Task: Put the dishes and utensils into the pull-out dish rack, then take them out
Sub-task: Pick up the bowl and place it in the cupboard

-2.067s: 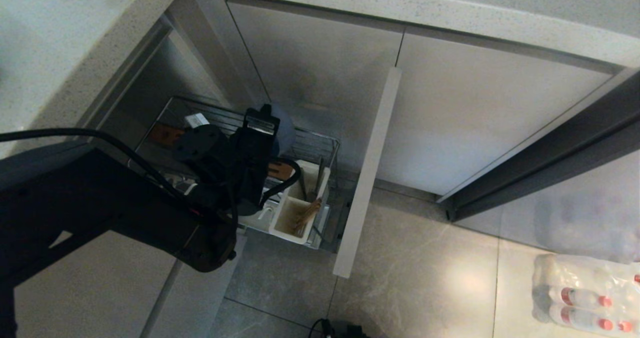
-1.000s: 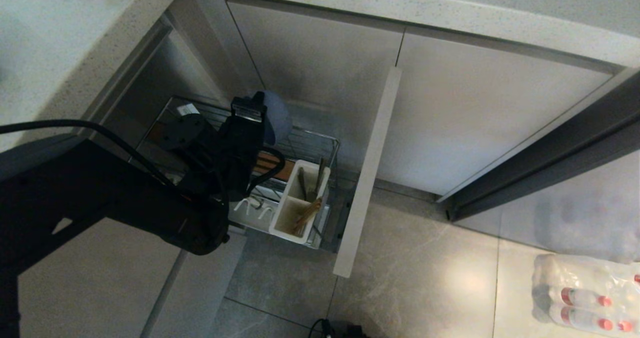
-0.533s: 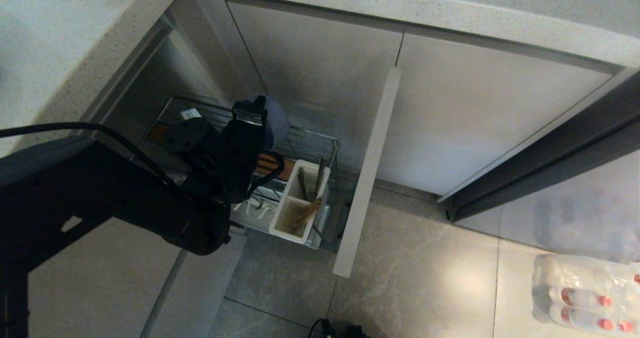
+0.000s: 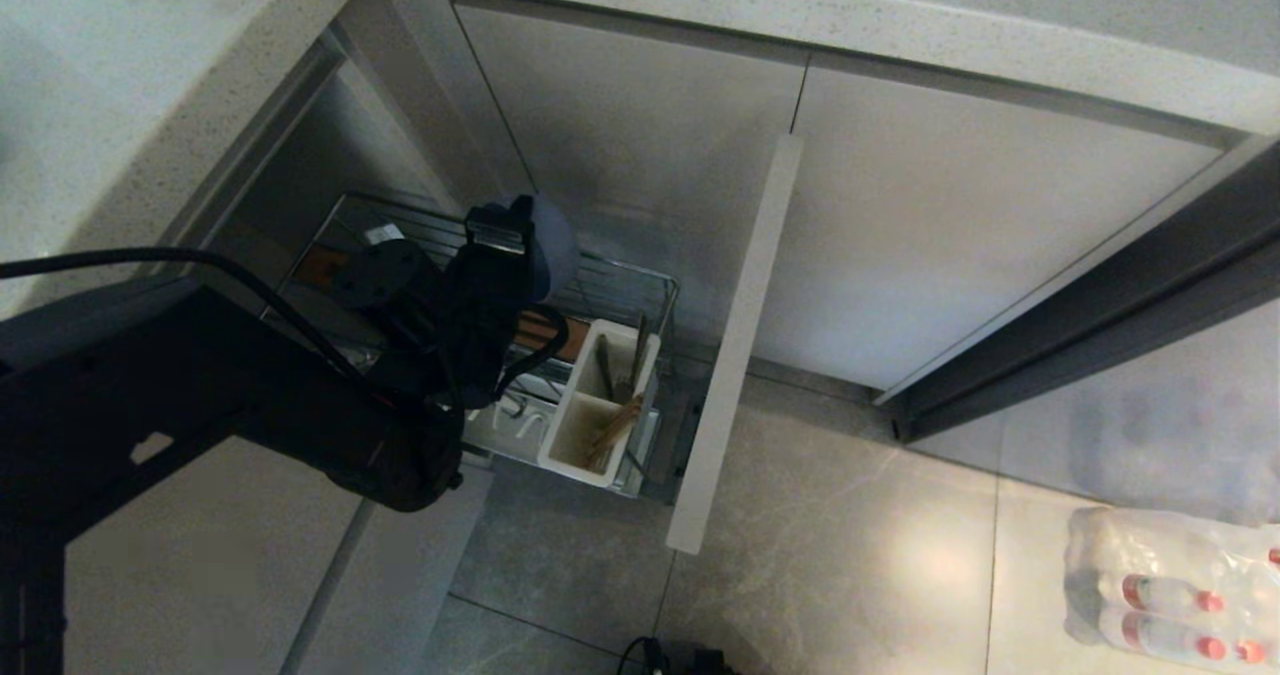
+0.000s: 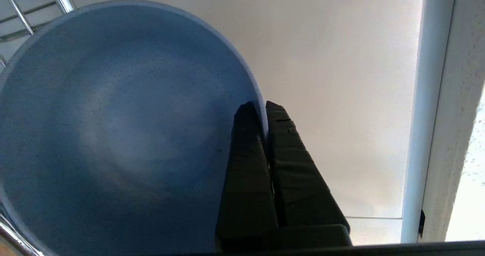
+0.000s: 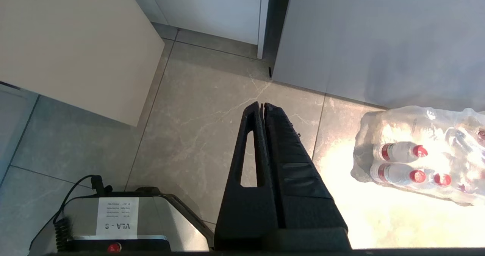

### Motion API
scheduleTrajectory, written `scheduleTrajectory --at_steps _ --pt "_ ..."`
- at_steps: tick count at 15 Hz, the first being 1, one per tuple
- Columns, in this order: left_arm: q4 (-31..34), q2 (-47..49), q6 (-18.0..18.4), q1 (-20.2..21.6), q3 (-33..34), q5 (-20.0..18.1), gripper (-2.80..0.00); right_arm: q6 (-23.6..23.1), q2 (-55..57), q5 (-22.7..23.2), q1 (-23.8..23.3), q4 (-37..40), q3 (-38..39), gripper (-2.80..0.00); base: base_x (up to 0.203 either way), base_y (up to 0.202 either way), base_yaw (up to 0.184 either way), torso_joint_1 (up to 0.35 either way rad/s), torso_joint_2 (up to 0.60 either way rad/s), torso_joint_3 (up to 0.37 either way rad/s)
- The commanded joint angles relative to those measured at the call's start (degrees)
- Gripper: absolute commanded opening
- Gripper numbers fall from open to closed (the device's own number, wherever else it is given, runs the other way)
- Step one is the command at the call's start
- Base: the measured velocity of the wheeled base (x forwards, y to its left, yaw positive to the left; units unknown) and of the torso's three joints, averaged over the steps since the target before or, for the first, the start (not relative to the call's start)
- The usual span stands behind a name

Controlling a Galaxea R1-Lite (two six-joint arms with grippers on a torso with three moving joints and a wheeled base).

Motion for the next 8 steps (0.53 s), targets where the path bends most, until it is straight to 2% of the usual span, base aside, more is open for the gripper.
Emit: scheduleTrajectory --at_steps 1,8 --pt "-0.4 0.0 -0.4 0.0 -0.1 0.2 -2.80 0.0 0.1 0.0 0.0 0.0 0.0 -2.80 0.000 0.000 0.000 0.000 0.00 0.000" --pt "-0.4 1.8 -2.0 -0.1 0.3 1.5 -2.80 0.0 0.1 0.0 0.0 0.0 0.0 -2.80 0.000 0.000 0.000 0.000 0.00 0.000"
